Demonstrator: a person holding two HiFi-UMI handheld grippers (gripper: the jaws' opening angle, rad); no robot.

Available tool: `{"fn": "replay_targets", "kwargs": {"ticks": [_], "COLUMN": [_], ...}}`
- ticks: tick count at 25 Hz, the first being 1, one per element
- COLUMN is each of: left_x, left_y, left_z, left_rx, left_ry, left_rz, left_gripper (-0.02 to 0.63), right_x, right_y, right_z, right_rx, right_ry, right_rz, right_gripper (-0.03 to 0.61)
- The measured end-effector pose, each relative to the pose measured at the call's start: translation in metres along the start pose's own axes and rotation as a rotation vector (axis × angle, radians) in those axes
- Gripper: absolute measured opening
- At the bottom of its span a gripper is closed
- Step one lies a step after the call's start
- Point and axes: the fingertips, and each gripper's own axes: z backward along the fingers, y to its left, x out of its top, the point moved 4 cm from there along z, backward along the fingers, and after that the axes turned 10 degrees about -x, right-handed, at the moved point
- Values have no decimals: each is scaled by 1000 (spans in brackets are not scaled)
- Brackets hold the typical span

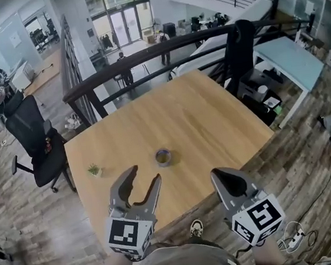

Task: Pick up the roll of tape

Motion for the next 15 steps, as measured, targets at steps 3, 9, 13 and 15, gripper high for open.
{"fn": "replay_targets", "kwargs": {"ticks": [3,9,13,15], "left_x": [0,-6,-8,-11], "left_y": [0,0,7,11], "left_z": [-20,-47,-51,-53], "left_rx": [31,66,87,92], "left_ry": [12,45,57,68], "left_rz": [4,1,4,10], "left_gripper": [221,221,221,221], "right_x": [2,-5,-6,-5], "right_y": [-23,-49,-51,-52], "right_z": [-14,-37,-48,-53], "right_rx": [28,69,87,90], "right_ry": [-1,7,20,21], "right_rz": [10,-2,-12,-20], "right_gripper": [11,11,11,11]}}
